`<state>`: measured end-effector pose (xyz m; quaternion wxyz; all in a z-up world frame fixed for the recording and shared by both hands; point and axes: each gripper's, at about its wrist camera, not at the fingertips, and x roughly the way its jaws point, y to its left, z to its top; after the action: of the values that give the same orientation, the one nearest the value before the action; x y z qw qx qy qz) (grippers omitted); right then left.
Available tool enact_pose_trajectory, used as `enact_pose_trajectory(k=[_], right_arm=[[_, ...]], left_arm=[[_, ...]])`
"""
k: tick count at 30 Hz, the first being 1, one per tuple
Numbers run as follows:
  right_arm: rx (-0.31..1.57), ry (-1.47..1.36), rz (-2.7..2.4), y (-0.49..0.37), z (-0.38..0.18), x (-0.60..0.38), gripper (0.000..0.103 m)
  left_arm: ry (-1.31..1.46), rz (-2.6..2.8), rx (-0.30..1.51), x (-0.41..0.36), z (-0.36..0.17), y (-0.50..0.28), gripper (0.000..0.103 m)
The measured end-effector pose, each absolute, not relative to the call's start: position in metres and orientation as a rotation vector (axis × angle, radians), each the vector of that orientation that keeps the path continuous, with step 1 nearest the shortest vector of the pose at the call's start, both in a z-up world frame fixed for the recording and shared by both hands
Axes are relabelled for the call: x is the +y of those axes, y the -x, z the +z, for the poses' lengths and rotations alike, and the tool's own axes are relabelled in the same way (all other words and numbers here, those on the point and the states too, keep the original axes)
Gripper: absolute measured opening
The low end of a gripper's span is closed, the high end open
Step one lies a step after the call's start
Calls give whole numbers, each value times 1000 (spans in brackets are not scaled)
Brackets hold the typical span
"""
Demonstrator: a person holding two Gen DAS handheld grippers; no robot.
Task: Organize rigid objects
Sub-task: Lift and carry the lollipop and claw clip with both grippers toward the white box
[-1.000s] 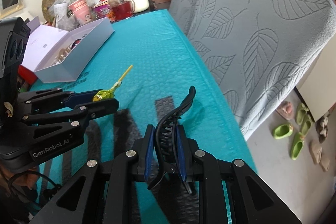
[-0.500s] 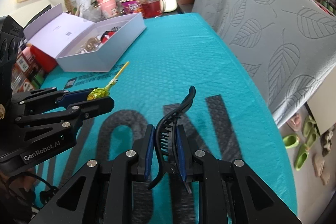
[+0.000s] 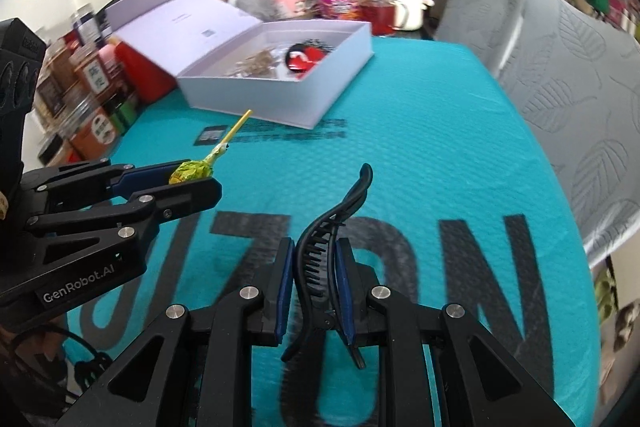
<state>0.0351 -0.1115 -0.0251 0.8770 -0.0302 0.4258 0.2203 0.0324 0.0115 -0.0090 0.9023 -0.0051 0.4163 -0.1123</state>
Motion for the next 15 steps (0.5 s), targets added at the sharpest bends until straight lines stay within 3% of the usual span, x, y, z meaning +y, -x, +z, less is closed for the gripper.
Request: enact_pose_trajectory(k=[15], right_arm=[[904, 130, 664, -24, -28, -32, 20]], left_arm=[[64, -70, 862, 81, -8, -6, 24]])
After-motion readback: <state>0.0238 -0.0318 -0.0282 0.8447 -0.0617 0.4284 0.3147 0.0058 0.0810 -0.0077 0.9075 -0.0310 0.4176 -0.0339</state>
